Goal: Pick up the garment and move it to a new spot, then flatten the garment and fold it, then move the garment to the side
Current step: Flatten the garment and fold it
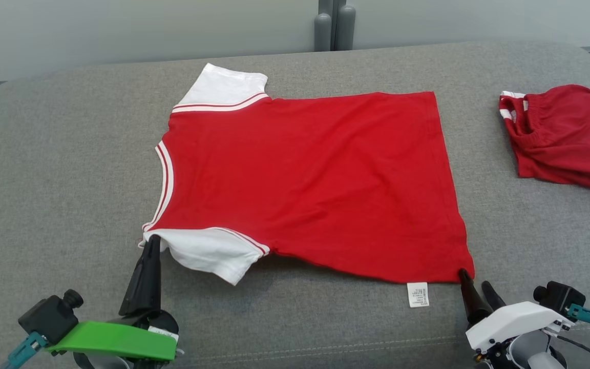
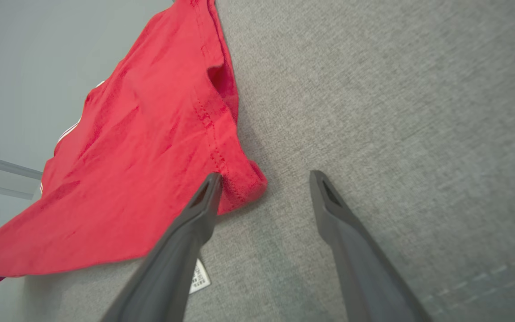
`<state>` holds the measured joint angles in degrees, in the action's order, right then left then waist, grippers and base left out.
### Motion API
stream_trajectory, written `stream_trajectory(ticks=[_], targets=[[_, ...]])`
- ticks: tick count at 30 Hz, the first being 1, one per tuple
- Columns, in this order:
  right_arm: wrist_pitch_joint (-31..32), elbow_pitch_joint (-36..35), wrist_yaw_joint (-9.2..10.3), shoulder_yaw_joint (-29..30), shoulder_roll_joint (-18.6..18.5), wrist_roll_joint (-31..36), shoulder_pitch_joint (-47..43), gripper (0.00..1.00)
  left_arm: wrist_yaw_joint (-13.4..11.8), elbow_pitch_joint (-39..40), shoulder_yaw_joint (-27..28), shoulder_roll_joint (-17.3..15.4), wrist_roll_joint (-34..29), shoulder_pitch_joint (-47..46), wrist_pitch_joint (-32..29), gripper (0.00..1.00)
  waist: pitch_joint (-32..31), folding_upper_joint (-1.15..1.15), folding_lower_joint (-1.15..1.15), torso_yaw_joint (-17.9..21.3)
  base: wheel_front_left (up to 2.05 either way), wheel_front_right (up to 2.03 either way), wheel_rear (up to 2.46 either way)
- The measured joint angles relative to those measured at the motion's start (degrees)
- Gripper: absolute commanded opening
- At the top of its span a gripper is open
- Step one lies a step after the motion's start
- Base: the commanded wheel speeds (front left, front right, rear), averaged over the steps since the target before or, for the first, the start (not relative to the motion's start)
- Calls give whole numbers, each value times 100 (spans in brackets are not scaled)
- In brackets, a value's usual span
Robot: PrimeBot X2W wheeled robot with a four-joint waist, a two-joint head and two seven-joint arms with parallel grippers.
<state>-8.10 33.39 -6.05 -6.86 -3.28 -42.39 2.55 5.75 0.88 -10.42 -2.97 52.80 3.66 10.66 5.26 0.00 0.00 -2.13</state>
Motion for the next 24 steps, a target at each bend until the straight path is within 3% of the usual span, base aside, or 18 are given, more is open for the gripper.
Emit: stream_trajectory(ticks=[3, 7, 9, 10, 20, 24], targets=[[9, 76, -18, -62, -2, -4, 70, 99, -20, 14, -9, -1, 0, 51, -2, 0, 1, 0, 0, 2, 0, 0, 0], [18, 187, -49, -149, -1, -54, 130, 64, -21, 43, -34, -2, 0, 88, -12, 0, 5, 0, 0, 11, 0, 0, 0], [21, 241, -49, -194, -1, -56, 166, 57, -22, 73, -43, -5, 0, 97, -37, 0, 10, 0, 0, 14, 0, 0, 0], [41, 259, -51, -218, -1, -56, 181, 46, -24, 87, -48, -7, 0, 103, -38, 0, 13, 0, 0, 15, 0, 0, 0], [40, 491, -100, -326, 1, -214, 411, 30, -79, 157, -38, -23, 0, 109, -54, 0, 56, 0, 0, 23, 0, 0, 0], [33, 575, -101, -337, 2, -265, 505, 0, -81, 169, -37, -24, 0, 109, -55, 0, 72, 0, 0, 35, 0, 0, 0]])
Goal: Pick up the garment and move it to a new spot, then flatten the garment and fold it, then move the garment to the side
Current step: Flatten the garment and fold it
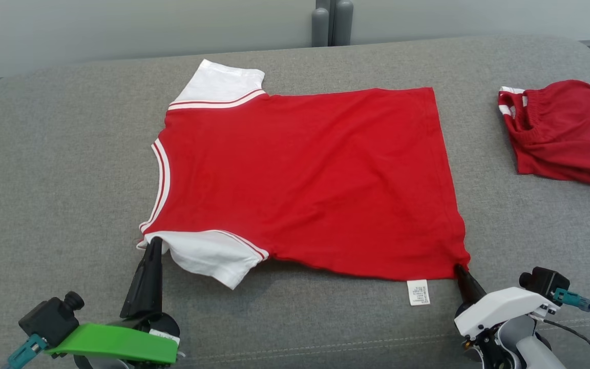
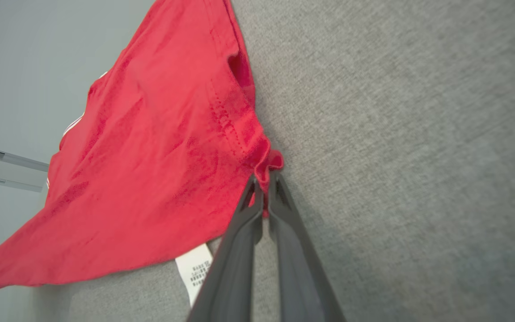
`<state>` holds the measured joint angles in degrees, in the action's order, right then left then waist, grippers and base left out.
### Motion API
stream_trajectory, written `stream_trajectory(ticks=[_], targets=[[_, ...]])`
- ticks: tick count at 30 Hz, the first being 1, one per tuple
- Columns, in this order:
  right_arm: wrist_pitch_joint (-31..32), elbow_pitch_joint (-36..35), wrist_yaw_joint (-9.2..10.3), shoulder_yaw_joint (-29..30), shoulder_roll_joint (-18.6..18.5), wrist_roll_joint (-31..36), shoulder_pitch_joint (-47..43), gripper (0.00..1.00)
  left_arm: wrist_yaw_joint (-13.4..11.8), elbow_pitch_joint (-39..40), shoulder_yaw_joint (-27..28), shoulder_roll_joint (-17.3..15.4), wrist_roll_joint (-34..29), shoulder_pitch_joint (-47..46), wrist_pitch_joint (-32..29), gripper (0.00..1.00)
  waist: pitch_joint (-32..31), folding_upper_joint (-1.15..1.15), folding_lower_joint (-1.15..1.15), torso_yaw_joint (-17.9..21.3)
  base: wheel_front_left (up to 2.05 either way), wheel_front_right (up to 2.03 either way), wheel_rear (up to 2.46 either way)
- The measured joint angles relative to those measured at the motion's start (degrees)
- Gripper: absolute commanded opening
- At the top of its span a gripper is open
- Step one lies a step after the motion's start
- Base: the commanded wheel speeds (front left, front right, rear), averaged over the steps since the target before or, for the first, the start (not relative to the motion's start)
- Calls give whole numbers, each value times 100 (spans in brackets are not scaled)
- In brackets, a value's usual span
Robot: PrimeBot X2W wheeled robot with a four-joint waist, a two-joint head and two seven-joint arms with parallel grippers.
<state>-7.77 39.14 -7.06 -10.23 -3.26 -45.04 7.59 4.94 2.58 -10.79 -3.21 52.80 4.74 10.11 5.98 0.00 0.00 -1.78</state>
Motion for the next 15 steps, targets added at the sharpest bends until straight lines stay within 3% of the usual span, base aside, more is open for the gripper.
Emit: stream_trajectory(ticks=[7, 15], targets=[[-135, -48, 0, -57, -22, -40, 77, 0, 0, 64, -3, 0, 0, -1, 7, 0, 13, 0, 0, 30, 0, 0, 0], [-177, -572, 0, -410, -146, -57, 151, 0, -24, 98, -9, 2, 0, 24, 59, 0, 8, 0, 0, 165, 0, 0, 0]])
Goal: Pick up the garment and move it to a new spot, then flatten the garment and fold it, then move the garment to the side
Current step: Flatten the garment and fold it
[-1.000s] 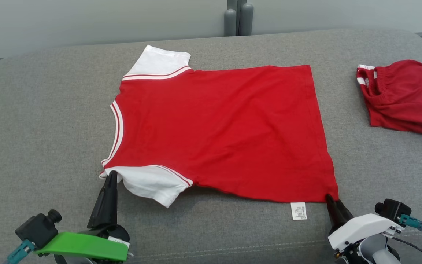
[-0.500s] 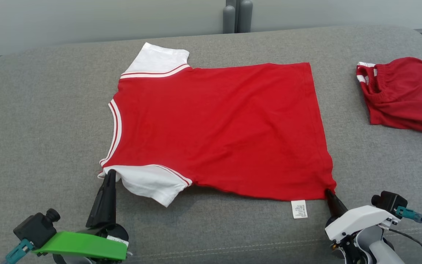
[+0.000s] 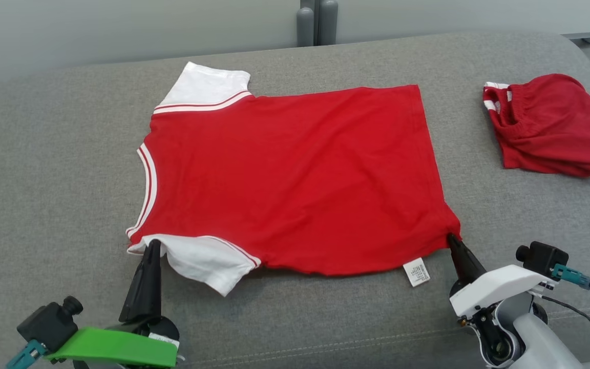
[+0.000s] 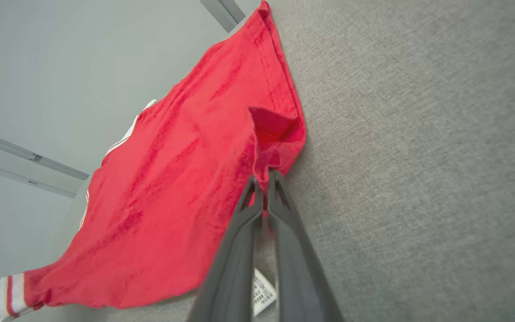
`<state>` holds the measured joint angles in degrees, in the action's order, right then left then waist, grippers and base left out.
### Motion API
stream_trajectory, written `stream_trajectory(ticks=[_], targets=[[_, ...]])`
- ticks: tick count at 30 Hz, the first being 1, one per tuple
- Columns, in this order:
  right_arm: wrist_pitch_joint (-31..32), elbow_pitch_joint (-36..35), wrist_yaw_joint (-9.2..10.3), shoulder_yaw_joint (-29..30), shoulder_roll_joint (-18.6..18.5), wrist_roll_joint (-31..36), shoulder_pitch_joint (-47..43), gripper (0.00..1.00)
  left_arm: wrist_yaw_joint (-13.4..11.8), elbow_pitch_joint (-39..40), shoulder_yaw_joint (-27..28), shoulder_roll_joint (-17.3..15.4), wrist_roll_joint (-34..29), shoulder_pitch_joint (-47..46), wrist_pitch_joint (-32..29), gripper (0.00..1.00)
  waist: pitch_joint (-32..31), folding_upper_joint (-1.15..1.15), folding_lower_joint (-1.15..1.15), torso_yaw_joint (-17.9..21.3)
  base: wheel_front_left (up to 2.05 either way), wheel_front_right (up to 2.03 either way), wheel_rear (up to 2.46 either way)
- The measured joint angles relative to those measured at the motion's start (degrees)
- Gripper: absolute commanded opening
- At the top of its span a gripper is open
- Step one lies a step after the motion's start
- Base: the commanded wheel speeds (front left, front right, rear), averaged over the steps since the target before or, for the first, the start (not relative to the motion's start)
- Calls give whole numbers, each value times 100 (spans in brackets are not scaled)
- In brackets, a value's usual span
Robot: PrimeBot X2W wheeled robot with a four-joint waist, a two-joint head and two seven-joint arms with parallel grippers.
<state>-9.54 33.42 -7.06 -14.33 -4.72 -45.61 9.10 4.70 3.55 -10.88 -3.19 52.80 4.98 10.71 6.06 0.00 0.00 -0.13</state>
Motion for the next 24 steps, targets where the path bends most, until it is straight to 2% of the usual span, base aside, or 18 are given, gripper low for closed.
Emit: stream_trajectory(ticks=[7, 16, 24], targets=[[20, -338, 0, -48, -201, -333, -133, 0, -230, -135, 226, 0, -2, 281, 76, 0, -4, 0, 0, 188, 0, 0, 0], [403, -591, 0, -147, -356, -638, -345, 0, -272, -328, 237, -3, -3, 285, 73, 0, -12, 0, 0, 323, 0, 0, 0], [816, -580, 0, -147, -559, -661, 82, 0, -352, -665, 127, -147, -64, -308, -169, 0, 82, 0, 0, 248, 0, 0, 0]])
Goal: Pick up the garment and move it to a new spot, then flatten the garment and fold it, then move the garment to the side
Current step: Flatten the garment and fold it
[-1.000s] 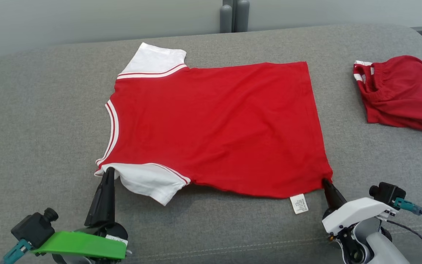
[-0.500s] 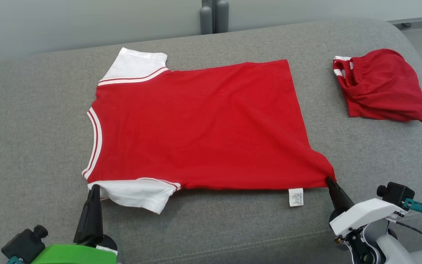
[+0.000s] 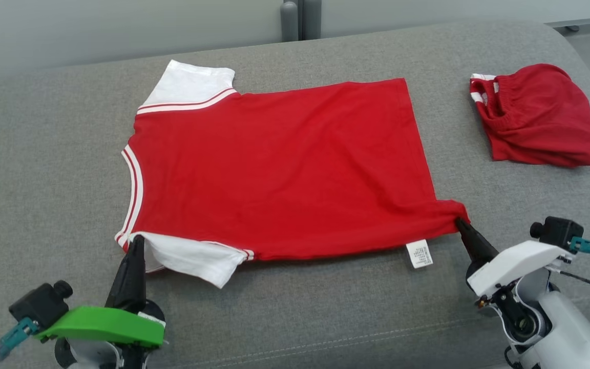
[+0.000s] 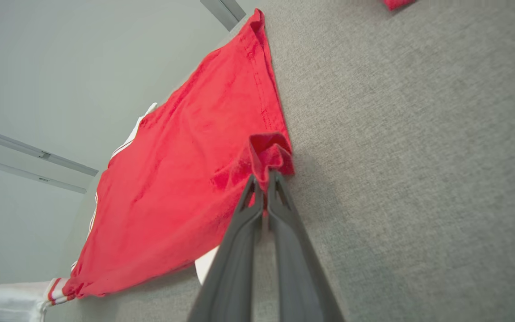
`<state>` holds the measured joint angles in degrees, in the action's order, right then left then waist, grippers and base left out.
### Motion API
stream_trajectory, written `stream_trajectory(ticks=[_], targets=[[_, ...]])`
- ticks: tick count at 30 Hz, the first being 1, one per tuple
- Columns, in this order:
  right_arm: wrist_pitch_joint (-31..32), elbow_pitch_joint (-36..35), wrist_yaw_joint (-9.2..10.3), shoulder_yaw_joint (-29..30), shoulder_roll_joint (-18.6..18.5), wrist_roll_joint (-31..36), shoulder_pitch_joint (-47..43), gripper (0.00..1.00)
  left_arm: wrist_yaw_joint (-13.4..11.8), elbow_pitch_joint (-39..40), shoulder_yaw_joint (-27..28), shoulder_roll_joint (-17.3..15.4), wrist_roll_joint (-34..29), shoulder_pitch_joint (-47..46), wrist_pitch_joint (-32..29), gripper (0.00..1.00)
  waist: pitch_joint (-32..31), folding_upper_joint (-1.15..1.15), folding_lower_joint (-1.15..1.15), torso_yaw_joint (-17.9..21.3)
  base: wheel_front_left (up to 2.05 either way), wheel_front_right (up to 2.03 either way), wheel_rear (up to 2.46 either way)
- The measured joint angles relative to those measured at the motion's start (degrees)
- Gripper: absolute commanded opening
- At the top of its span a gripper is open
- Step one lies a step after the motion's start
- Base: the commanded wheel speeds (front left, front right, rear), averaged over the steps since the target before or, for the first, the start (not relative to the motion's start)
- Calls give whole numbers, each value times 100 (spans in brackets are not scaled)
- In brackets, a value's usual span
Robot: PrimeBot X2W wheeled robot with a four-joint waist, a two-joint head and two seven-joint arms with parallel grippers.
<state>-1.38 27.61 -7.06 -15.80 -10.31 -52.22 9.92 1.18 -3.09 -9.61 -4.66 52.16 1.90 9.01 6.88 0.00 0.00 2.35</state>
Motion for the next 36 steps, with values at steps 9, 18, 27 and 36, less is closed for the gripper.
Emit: stream_trajectory(ticks=[9, 18, 27, 36], targets=[[730, 160, 100, 1, -204, -47, 933, 0, -203, -569, 147, -22, 0, -1176, -153, 0, 324, 0, 0, -95, 0, 0, 0], [1236, 482, 349, -70, -291, -12, 1812, 0, -379, -1416, 66, 25, -172, -2167, -254, 0, 795, 0, 0, -168, 0, 0, 0], [1361, 931, 372, -188, -254, 94, 2137, 0, -378, -2179, -73, 38, -330, -2579, -321, 0, 987, 0, 0, -250, 0, 0, 0], [1106, 1110, 464, -101, -193, 196, 2582, 100, -310, -2549, -77, 41, -370, -2987, -211, 100, 978, 0, 0, -266, 0, 0, 0]])
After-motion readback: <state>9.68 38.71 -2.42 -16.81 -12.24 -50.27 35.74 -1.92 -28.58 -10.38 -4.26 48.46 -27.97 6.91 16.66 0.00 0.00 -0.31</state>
